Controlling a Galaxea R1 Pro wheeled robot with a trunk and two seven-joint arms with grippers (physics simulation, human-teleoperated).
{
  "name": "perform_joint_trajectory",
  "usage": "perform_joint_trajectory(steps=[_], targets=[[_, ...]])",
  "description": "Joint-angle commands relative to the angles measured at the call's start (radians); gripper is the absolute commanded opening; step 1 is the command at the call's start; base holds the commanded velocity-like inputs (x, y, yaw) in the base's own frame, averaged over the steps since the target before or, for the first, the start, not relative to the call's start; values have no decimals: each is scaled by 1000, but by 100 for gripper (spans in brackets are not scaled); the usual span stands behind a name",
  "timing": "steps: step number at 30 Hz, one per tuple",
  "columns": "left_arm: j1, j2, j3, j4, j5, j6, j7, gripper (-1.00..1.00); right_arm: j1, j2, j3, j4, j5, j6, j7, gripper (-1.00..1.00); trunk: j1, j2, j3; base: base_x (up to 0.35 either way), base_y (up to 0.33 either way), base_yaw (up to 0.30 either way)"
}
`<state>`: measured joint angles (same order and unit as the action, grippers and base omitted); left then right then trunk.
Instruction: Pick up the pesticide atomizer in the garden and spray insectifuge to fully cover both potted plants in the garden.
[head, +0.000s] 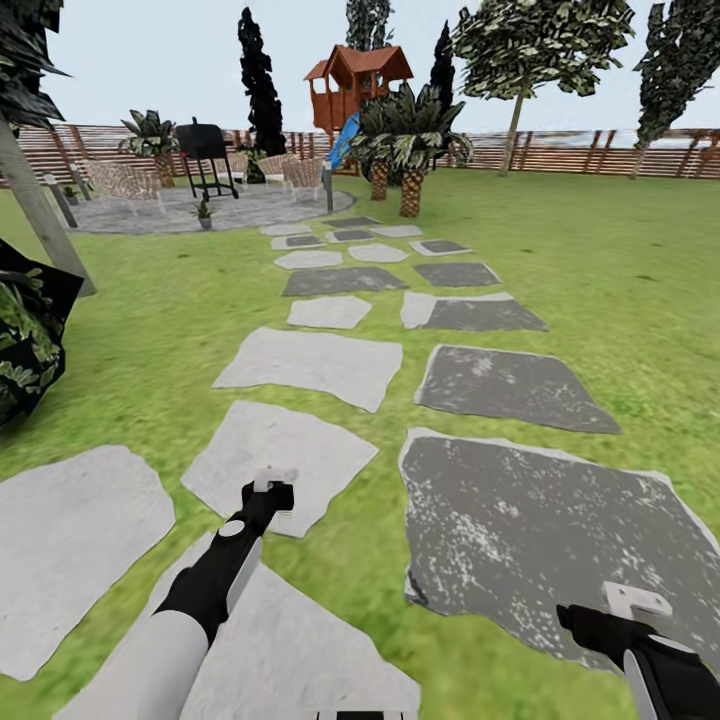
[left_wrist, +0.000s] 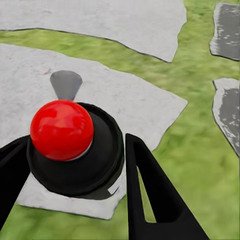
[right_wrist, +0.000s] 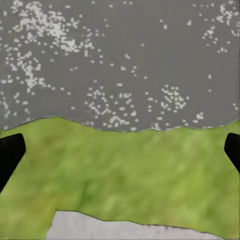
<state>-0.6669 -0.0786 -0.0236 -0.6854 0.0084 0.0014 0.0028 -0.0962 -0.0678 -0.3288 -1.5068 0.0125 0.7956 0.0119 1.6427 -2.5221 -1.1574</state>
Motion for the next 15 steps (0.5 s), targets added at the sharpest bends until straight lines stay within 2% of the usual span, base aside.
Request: perform_joint_trajectory(steps=[1, 11, 15], targets=[[0, 0, -1, 0, 1, 1, 0, -100, 0, 0, 0, -1, 1, 5, 1, 100, 0, 0, 0, 339, 0, 76], [0, -7, -1, 0, 1, 9, 0, -100, 0, 0, 0, -1, 1, 5, 0, 100, 0, 0, 7, 339, 0, 50], [0, -12, -1, 0, 1, 13, 0, -100, 0, 0, -4, -1, 1, 5, 0, 100, 0, 0, 7, 339, 0, 148]])
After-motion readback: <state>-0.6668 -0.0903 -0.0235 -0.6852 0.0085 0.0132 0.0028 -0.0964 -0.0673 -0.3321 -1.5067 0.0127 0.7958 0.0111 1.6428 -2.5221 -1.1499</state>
